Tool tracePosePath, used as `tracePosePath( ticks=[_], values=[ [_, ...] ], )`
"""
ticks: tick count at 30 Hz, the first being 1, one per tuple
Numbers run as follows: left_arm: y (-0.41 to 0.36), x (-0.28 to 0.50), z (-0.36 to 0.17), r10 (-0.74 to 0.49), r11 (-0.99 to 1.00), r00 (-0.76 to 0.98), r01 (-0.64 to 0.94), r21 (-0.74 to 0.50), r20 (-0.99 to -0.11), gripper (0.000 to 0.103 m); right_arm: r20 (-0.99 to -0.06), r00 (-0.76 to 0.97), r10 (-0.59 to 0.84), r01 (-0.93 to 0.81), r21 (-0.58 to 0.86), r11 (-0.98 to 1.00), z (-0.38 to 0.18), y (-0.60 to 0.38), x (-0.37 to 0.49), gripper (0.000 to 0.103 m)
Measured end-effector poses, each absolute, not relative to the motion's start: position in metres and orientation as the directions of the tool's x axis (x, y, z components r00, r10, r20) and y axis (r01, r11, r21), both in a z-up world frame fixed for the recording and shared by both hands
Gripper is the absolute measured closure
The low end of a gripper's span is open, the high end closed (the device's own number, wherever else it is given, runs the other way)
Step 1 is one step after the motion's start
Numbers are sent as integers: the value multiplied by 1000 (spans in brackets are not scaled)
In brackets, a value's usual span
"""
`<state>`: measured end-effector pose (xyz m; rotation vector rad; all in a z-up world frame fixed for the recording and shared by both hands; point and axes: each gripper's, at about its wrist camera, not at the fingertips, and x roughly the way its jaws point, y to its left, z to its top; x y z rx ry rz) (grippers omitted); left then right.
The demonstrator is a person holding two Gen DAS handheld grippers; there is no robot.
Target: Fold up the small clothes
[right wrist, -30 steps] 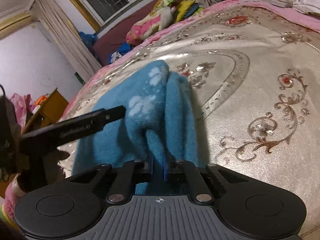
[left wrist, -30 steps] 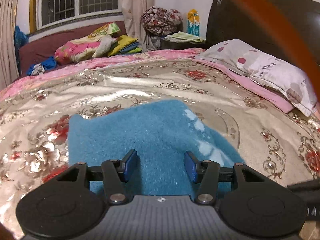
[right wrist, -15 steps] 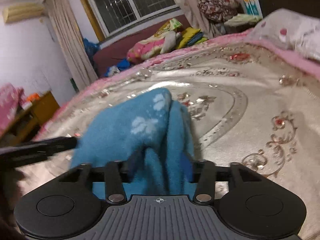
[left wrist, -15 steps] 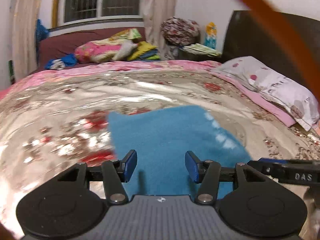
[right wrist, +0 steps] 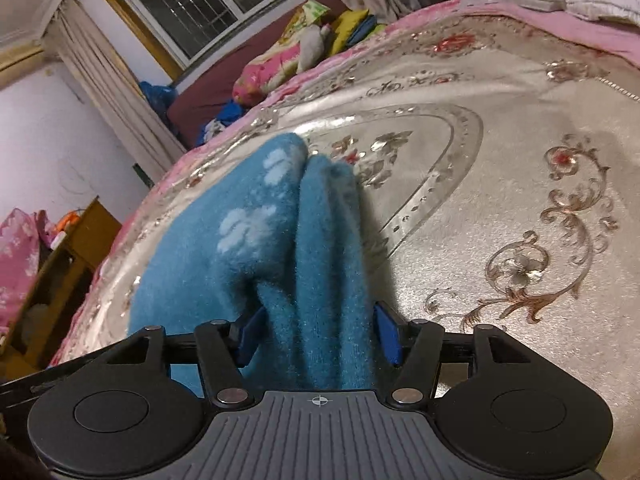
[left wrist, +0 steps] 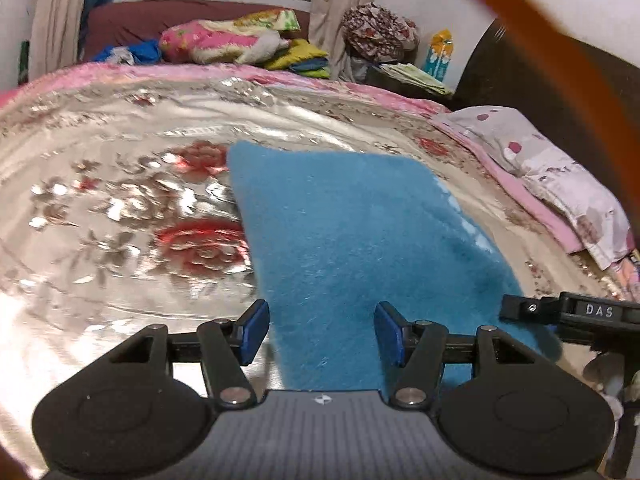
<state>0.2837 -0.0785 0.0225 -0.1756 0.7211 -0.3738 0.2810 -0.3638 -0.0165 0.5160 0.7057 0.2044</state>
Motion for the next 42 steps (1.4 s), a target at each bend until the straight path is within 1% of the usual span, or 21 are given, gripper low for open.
tracePosePath(
  ticks=[1,4,6,11,14,16,18,23,30,35,38,42],
  values=[
    [-80,287,21,-394,919,688,271,-288,-609,32,-562,747,355,-14,520,854,-17,-364,282,41],
    [-82,295,16,-397,917,688,268,-296,-607,26,-554,746,370,-16,541,841,-20,-364,286,40],
    [-83,299,14,-408,912,684,265,-314,-605,24,-549,743,383,-8,564,825,-22,-366,288,40],
    [-82,294,14,-426,903,675,276,-329,-603,25,-539,729,423,-10,609,793,-27,-362,288,45],
    [-82,285,15,-452,891,655,305,-336,-605,28,-539,723,432,-17,611,792,-26,-357,286,49],
    [-83,278,17,-449,894,654,320,-315,-609,28,-536,713,451,-23,626,780,-26,-355,283,51],
    [-82,273,18,-438,899,657,323,-296,-614,28,-540,702,465,-32,628,778,-26,-350,278,52],
    [-74,261,20,-430,903,660,301,-307,-617,29,-541,682,492,-41,644,764,-24,-341,268,53],
    [-56,214,24,-425,904,639,334,-268,-641,29,-555,633,539,-61,658,750,-26,-324,228,54],
    [-46,182,22,-413,909,631,332,-252,-657,29,-604,638,478,-79,567,820,-19,-301,197,53],
    [-41,169,25,-402,913,645,337,-231,-649,29,-627,664,407,-76,485,871,-5,-294,184,53],
    [-31,161,43,-387,919,702,344,-191,-598,29,-579,736,350,-42,477,878,22,-305,168,53]
  ],
)
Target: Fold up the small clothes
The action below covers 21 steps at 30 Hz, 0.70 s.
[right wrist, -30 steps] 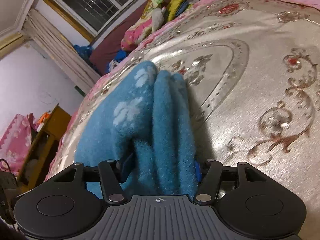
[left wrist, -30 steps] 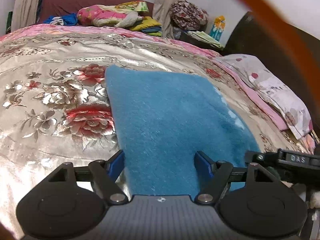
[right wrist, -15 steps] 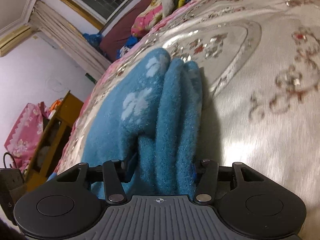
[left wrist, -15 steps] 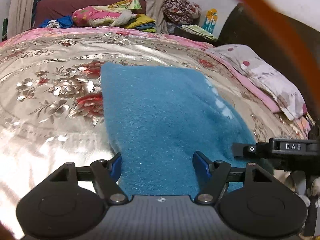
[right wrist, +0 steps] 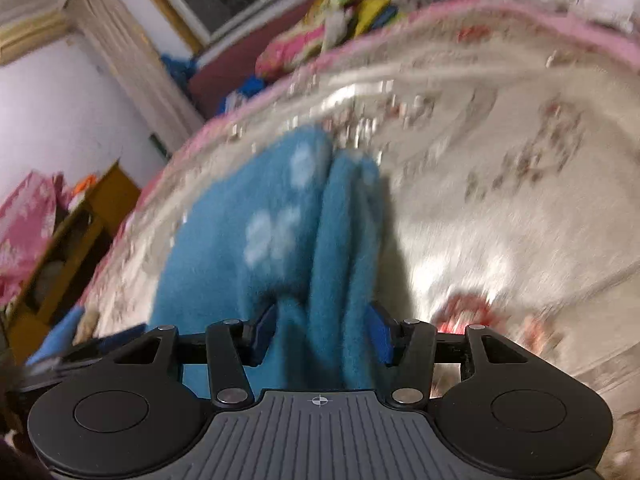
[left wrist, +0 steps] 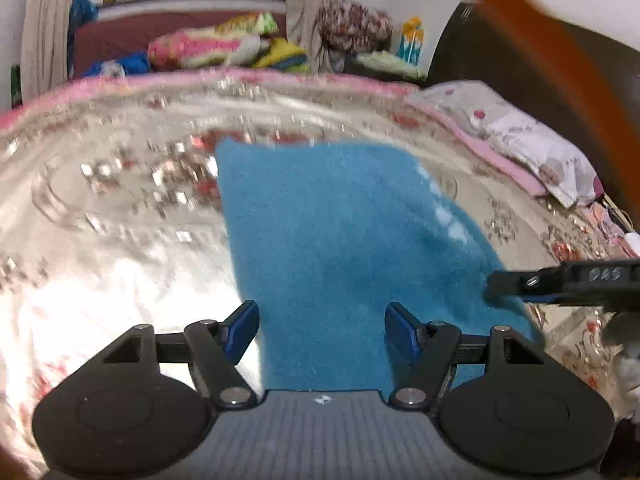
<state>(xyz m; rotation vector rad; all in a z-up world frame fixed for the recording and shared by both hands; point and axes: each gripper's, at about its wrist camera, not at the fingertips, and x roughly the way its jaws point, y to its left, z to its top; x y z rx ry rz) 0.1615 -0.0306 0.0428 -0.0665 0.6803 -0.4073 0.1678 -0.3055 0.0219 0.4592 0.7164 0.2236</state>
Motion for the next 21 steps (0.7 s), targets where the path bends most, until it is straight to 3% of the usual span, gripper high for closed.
tracePosePath(
  ticks=[4,10,15,16,18,21],
  values=[
    [-26,165,54,-363,929,747,334,-157,-557,29,-517,785,341,-100,438,893,50,-290,176,52],
    [-29,177,41,-360,931,738,322,-171,-571,29,-630,701,334,-81,395,915,23,-260,235,52],
    [-34,187,35,-357,931,726,329,-160,-588,29,-608,689,394,-83,474,877,12,-270,239,49],
    [-33,190,34,-361,930,723,327,-168,-590,29,-601,686,409,-81,496,864,11,-274,239,60],
    [-33,192,35,-368,928,722,325,-183,-586,29,-583,675,452,-83,550,831,10,-279,240,72],
    [-35,194,41,-371,927,733,327,-182,-570,29,-518,703,486,-113,594,796,23,-285,233,77]
  ],
)
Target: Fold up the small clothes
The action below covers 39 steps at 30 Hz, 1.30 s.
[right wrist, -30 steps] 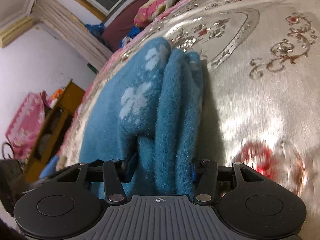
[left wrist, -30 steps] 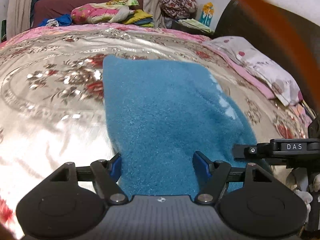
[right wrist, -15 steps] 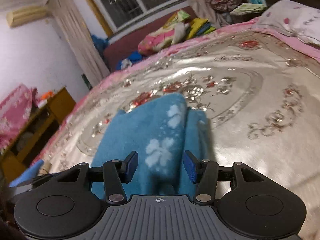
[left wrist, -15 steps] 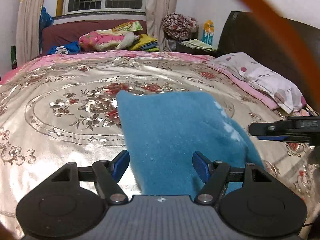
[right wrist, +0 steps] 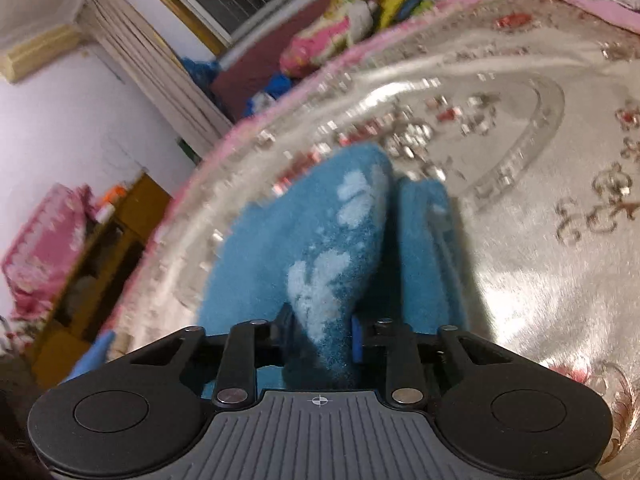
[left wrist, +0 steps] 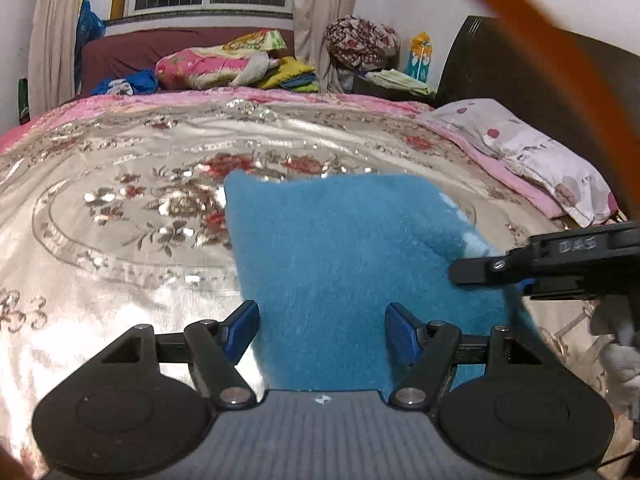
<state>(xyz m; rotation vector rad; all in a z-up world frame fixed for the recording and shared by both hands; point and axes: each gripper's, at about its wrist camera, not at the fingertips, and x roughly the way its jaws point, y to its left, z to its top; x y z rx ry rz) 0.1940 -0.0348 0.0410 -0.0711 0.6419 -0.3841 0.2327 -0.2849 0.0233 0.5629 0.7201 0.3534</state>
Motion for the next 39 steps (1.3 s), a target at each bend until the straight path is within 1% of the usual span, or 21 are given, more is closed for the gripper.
tracePosePath(
  ticks=[2,4,5,7,9,10,11,17,18,20,22,27,29,31,34,39],
  values=[
    [-37,194,48,-381,923,742,336,-186,-551,29,-452,734,507,-141,629,765,37,-292,223,79],
    [-40,195,53,-395,918,750,346,-194,-531,29,-428,763,485,-148,615,775,45,-296,215,79],
    [-44,196,54,-398,916,750,349,-195,-528,29,-439,776,452,-132,589,798,43,-297,214,79],
    [-52,201,50,-385,921,752,349,-173,-535,29,-500,785,365,-70,514,855,31,-296,216,80],
    [-62,209,39,-363,928,739,343,-148,-568,27,-557,773,306,-25,455,890,13,-291,219,80],
    [-66,212,34,-345,933,737,336,-128,-581,22,-558,773,300,-24,448,894,6,-290,219,81],
    [-68,213,31,-330,937,738,329,-114,-589,20,-550,782,294,-29,439,898,3,-288,218,81],
    [-63,216,35,-336,940,715,297,-169,-613,20,-569,773,282,-23,419,908,10,-285,217,79],
    [-62,214,36,-335,940,715,292,-173,-614,20,-569,774,278,-26,410,912,15,-284,215,76],
    [-60,210,39,-329,943,717,281,-177,-615,20,-564,782,265,-29,392,920,24,-280,209,75],
    [-58,206,41,-322,946,716,271,-178,-619,20,-554,797,240,-33,357,934,33,-275,200,72],
    [-53,198,44,-296,954,715,248,-167,-633,20,-520,843,139,-40,196,980,48,-255,174,72],
    [-53,196,43,-295,955,711,247,-166,-639,20,-512,849,132,-50,171,984,49,-250,166,72],
    [-54,194,41,-295,955,704,246,-167,-646,20,-543,827,148,-63,172,983,42,-248,166,72],
    [-57,193,39,-292,955,687,251,-161,-666,20,-594,798,97,-31,121,992,26,-244,172,72],
    [-58,186,39,-283,956,678,253,-146,-679,20,-594,798,101,-10,155,988,34,-245,169,72]
  ],
)
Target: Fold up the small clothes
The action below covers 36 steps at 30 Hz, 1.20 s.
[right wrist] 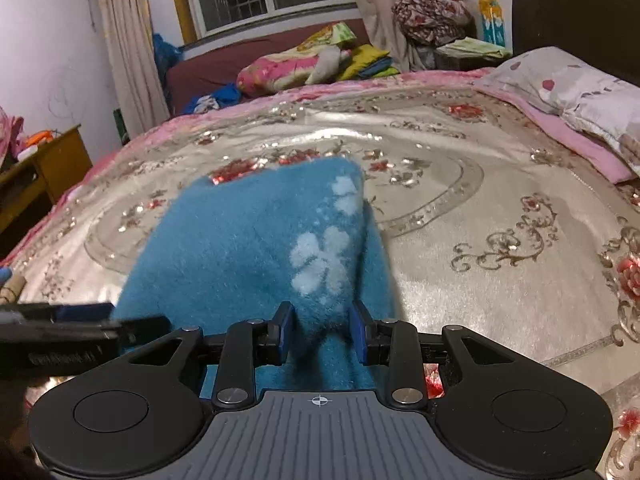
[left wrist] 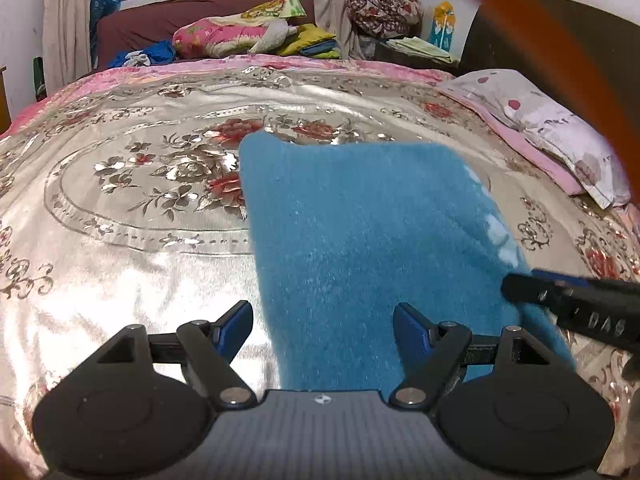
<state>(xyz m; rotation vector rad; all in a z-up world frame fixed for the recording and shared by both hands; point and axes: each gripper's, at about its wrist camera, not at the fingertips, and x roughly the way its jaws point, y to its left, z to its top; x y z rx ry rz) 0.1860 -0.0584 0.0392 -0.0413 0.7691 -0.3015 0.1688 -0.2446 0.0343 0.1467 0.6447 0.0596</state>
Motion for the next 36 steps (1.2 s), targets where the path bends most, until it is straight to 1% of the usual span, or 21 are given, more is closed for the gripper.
tracePosePath(
  ticks=[6,12,17,26,32,34,36],
  values=[
    [-59,177,40,-285,955,673,261,-142,-683,20,-572,814,96,-27,129,991,44,-238,150,72],
    [-60,175,34,-280,956,659,261,-136,-698,20,-647,758,77,8,128,992,26,-240,156,72],
    [-56,176,32,-286,955,649,254,-154,-704,20,-648,758,74,18,134,991,26,-240,154,72],
    [-57,166,37,-271,958,653,255,-131,-707,20,-645,761,65,26,130,991,33,-238,142,72],
    [-56,154,41,-257,962,653,246,-121,-713,20,-642,763,76,8,128,992,41,-232,126,70],
    [-55,149,40,-250,964,653,238,-119,-715,19,-644,761,81,3,128,992,42,-228,120,66],
    [-54,143,40,-240,967,656,230,-114,-715,18,-644,760,87,-2,131,991,42,-226,113,65]
  ],
)
